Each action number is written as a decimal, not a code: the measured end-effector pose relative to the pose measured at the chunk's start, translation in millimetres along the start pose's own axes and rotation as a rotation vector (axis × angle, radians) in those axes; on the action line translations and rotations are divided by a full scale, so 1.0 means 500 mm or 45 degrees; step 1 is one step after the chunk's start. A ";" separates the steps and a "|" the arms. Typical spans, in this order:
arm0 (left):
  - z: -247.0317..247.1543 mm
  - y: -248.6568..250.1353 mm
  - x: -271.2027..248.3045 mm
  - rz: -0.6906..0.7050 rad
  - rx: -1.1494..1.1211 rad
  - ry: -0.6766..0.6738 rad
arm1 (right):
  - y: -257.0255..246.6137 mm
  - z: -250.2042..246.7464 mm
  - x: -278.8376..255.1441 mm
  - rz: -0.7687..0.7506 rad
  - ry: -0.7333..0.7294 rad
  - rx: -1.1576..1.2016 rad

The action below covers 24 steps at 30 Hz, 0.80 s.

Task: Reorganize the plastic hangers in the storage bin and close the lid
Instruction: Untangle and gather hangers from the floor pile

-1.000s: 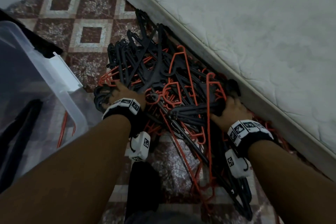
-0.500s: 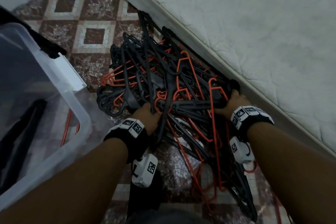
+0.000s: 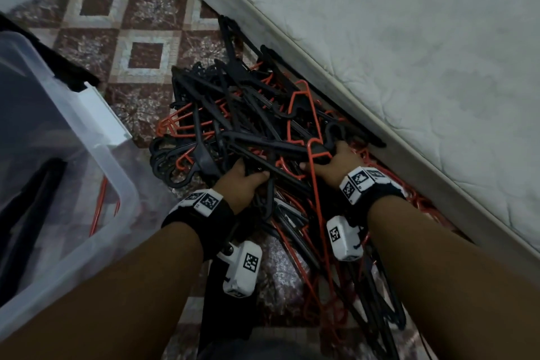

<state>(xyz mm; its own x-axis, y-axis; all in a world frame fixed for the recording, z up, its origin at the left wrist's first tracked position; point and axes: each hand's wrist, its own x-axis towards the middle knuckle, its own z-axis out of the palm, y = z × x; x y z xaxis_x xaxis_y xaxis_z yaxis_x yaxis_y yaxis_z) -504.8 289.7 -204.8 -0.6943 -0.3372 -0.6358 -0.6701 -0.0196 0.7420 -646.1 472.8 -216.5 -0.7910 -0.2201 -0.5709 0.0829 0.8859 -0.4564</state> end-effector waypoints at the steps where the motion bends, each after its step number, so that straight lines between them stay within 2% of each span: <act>1: 0.005 0.002 -0.002 -0.040 -0.151 -0.022 | -0.004 0.004 0.000 -0.010 -0.022 0.025; 4: 0.022 0.008 -0.005 -0.083 -0.444 -0.129 | -0.016 0.015 0.001 -0.032 -0.015 0.143; 7: 0.027 0.031 -0.007 -0.007 -0.465 -0.112 | -0.022 0.011 -0.004 -0.072 0.059 0.293; 12: 0.007 0.106 -0.040 0.279 -0.185 -0.179 | -0.017 -0.017 -0.039 -0.199 0.205 0.577; 16: -0.021 0.186 -0.112 0.524 0.105 -0.177 | -0.027 -0.066 -0.092 -0.317 0.274 0.737; 21: -0.081 0.300 -0.230 0.705 0.435 -0.108 | -0.095 -0.141 -0.179 -0.533 0.336 0.817; 24: -0.120 0.363 -0.311 0.795 0.516 0.023 | -0.151 -0.201 -0.232 -0.676 0.434 0.850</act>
<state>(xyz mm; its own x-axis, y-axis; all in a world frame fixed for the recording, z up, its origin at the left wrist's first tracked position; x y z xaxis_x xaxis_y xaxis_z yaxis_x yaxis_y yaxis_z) -502.9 282.1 41.3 -0.9756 -0.1871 -0.1152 -0.1988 0.5286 0.8253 -621.4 472.4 -47.3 -0.9526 -0.3042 0.0101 -0.0931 0.2596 -0.9612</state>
